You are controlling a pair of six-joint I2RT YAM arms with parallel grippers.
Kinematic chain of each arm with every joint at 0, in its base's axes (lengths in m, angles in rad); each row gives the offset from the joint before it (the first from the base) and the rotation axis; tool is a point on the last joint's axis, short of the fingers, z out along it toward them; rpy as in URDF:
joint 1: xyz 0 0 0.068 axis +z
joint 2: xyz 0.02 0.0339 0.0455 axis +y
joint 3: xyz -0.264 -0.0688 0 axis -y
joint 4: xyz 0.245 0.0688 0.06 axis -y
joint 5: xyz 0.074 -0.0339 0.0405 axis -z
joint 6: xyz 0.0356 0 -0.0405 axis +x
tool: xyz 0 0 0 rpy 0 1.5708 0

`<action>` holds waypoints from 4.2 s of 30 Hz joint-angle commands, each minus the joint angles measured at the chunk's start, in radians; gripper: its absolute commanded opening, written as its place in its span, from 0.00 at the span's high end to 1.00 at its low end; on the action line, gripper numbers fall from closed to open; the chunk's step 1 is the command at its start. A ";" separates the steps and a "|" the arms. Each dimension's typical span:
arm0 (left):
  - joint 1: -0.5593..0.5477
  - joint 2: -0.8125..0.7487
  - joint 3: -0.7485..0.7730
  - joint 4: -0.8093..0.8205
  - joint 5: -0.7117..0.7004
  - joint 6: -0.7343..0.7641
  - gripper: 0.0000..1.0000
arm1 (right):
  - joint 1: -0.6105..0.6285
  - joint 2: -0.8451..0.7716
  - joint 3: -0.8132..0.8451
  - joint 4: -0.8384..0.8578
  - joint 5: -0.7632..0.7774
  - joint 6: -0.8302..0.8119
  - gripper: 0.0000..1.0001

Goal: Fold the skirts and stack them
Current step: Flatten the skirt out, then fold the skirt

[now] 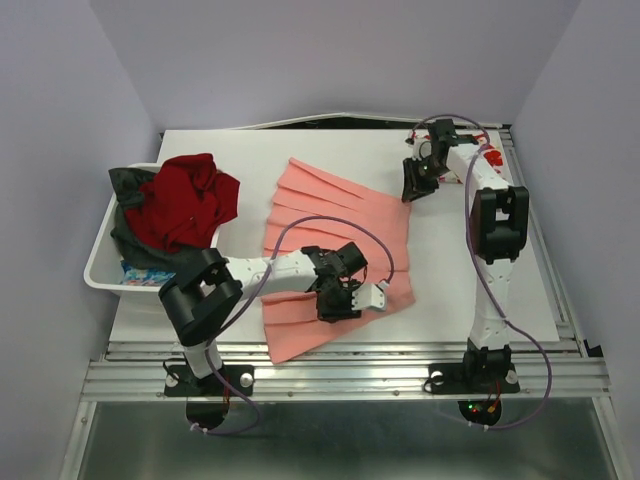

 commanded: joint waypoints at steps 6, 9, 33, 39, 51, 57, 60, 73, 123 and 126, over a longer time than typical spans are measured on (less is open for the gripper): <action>-0.034 0.000 0.280 -0.200 0.356 -0.034 0.48 | 0.058 -0.025 0.205 -0.039 0.015 -0.103 0.50; 0.076 -0.018 0.392 -0.201 0.400 -0.099 0.46 | 0.107 -0.011 0.170 -0.016 0.044 -0.123 0.48; 0.721 0.542 1.109 0.068 0.147 -0.240 0.39 | 0.267 0.198 0.149 0.128 0.070 -0.238 0.47; 0.698 0.559 0.910 0.071 0.144 -0.226 0.51 | 0.279 0.178 0.069 0.143 0.101 -0.299 0.50; 0.732 0.142 0.432 0.141 0.325 -0.185 0.44 | 0.400 0.034 -0.255 0.191 0.049 -0.557 0.56; 0.749 0.250 0.683 0.015 0.329 -0.113 0.26 | 0.433 -0.034 -0.381 0.235 0.061 -0.601 0.57; 0.749 0.385 0.835 -0.106 0.322 -0.038 0.22 | 0.442 -0.054 -0.395 0.249 0.085 -0.606 0.57; 0.749 0.619 0.969 -0.201 0.109 0.105 0.13 | 0.442 -0.086 -0.401 0.254 0.161 -0.620 0.56; 0.766 0.516 0.848 -0.241 0.117 0.217 0.27 | 0.170 0.138 0.311 -0.278 -0.192 -0.552 0.31; 0.766 0.510 0.862 -0.243 0.118 0.214 0.27 | 0.196 0.138 0.231 -0.279 -0.166 -0.593 0.36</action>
